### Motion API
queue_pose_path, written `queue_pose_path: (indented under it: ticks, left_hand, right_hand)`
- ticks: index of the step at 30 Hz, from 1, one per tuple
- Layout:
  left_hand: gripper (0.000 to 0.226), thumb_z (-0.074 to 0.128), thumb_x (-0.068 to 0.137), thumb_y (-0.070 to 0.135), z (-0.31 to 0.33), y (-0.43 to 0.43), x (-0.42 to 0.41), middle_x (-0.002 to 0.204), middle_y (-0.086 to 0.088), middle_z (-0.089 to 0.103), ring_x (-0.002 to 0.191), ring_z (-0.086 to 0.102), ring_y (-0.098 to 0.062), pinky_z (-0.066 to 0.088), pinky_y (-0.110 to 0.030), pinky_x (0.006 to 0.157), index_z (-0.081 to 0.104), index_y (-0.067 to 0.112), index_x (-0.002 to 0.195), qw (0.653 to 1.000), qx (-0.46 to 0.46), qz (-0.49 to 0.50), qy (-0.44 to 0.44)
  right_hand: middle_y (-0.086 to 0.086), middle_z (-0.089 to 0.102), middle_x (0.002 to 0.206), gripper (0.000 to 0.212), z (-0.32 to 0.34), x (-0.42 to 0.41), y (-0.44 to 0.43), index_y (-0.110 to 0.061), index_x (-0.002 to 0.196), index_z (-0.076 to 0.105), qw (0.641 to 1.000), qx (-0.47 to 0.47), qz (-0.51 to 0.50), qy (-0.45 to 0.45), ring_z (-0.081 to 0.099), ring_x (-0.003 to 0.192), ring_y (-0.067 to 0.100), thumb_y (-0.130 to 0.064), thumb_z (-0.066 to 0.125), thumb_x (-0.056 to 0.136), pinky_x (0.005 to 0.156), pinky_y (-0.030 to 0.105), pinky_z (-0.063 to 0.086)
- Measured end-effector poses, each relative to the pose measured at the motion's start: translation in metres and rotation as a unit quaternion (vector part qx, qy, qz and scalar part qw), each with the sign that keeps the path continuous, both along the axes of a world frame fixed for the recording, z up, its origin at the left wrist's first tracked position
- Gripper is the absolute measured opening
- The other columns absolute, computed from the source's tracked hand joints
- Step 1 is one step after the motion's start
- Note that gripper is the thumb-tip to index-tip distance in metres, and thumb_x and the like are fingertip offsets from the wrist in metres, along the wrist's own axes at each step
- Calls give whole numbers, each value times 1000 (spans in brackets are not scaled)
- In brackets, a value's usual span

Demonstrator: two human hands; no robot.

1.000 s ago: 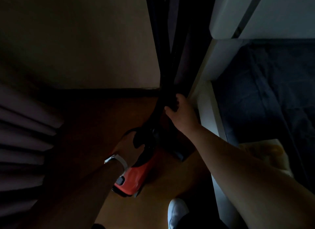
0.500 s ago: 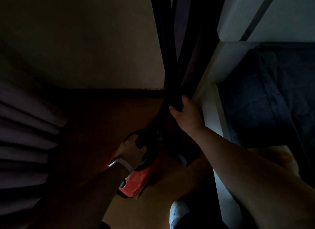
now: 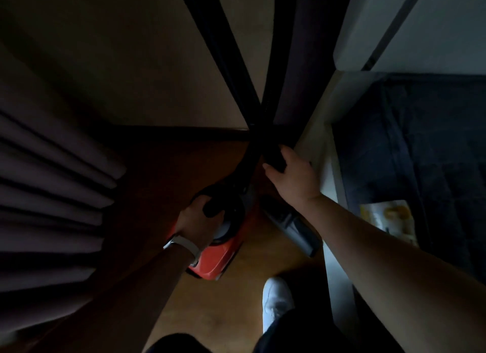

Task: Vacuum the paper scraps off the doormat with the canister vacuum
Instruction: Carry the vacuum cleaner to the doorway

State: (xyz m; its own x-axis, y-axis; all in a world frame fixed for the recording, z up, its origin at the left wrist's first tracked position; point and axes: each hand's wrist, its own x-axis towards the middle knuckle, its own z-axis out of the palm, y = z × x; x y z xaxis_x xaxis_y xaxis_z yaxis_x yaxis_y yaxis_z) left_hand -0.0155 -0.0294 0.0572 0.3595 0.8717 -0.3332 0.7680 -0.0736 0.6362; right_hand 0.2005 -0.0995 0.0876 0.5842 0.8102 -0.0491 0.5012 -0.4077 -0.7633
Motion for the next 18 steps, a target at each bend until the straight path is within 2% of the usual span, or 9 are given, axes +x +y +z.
queue_pose_path:
  ticks: [3,8,11,15,18]
  left_hand:
    - [36,76,78,26,52,-9,-12,103,-10,71,97,66,-26,53,-33,80,65,16,111,1000,0,27,-16]
    - [36,77,77,25,154,-27,-39,101,-6,70,93,65,-23,50,-28,75,65,15,109,998,1,52,-29]
    - [35,78,76,26,220,-38,-53,99,-6,68,85,61,-19,42,-24,70,64,14,106,998,13,58,-23]
    - [33,79,74,30,303,-54,-77,92,-3,70,83,64,-20,42,-23,67,65,19,102,998,18,48,-22]
    - [31,78,74,28,365,-64,-95,91,-1,69,84,64,-19,41,-22,69,66,20,101,999,32,28,-32]
  right_hand:
    - [3,68,108,37,45,-25,-12,-17,126,63,999,0,26,-37,63,98,15,-32,68,93,77,28,50]
    - [4,71,97,34,141,-58,-26,-13,117,68,998,41,8,-44,67,90,20,-30,73,87,72,31,53]
    - [5,72,93,32,206,-76,-37,-12,114,69,996,68,-9,-59,68,85,21,-26,76,86,65,23,42]
    - [-1,69,88,27,288,-99,-61,-15,110,69,997,58,-12,-55,64,77,14,-31,73,88,59,12,37]
    - [-1,67,85,24,343,-119,-83,-14,103,69,996,56,-25,-57,62,71,12,-31,74,88,56,13,41]
